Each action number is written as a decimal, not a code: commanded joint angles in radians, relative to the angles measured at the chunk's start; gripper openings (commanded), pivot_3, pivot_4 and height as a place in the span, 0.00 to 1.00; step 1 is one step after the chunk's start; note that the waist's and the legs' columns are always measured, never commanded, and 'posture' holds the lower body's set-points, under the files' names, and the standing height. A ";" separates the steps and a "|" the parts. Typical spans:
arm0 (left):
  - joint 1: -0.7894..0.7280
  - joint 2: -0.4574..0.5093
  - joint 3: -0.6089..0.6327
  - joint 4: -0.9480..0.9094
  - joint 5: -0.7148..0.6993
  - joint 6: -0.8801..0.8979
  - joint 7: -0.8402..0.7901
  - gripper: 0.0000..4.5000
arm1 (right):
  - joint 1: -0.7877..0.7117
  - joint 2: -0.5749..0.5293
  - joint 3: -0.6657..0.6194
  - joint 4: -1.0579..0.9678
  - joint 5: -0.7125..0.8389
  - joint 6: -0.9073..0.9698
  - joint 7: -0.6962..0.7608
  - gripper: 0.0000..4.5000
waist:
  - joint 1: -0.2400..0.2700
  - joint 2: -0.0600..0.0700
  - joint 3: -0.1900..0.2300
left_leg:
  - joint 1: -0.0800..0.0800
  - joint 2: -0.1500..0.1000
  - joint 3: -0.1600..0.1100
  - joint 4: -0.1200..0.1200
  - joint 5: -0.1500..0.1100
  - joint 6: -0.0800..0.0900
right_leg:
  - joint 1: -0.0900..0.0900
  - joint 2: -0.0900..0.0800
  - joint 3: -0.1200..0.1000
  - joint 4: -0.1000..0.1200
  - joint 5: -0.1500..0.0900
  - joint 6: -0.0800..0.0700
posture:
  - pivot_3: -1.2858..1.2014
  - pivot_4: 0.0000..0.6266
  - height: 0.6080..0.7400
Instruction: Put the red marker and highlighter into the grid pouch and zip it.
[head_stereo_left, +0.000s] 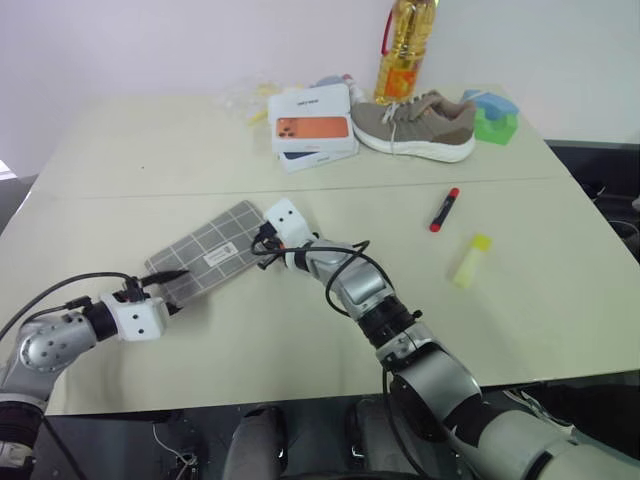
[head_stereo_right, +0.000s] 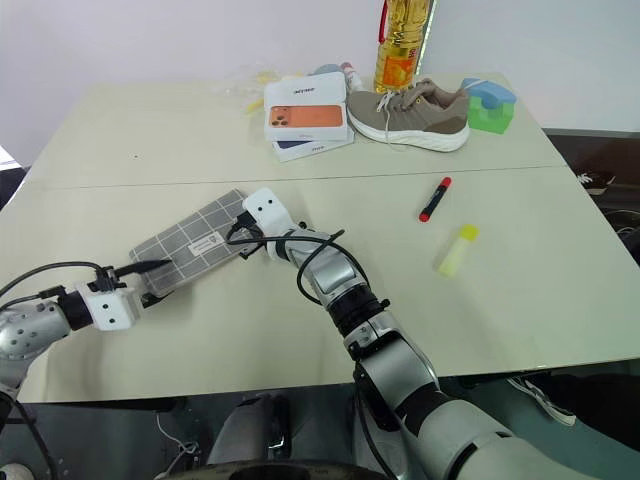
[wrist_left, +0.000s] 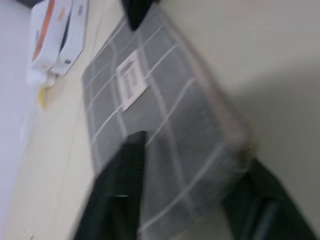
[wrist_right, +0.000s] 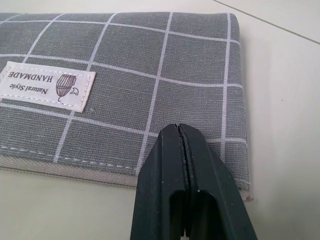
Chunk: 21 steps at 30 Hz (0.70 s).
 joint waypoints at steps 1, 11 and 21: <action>-0.020 0.019 -0.009 0.028 0.013 -0.068 0.033 0.01 | 0.020 0.008 0.001 -0.016 -0.011 0.007 0.000 0.00 | 0.000 0.000 0.000 | 0.000 0.000 0.000 0.000 0.000 0.000 | 0.000 0.000 0.000 0.000 0.000 0.000 | 0.52 0.24 1.00; 0.042 -0.084 -0.024 -0.221 -0.284 0.288 -0.028 0.00 | 0.023 -0.086 -0.112 -0.176 0.018 -0.061 -0.031 0.00 | 0.004 0.000 0.001 | -0.001 0.000 0.000 0.001 0.000 0.000 | 0.000 0.000 0.000 0.000 0.001 0.001 | 0.52 0.24 1.00; 0.078 -0.235 -0.046 -0.535 -0.308 0.616 0.012 0.00 | 0.204 -0.385 -0.166 -0.630 0.111 0.156 0.174 0.96 | -0.001 0.000 0.001 | -0.001 0.001 0.000 0.000 0.000 0.000 | -0.001 0.005 0.000 -0.001 0.001 0.002 | 0.52 0.24 1.00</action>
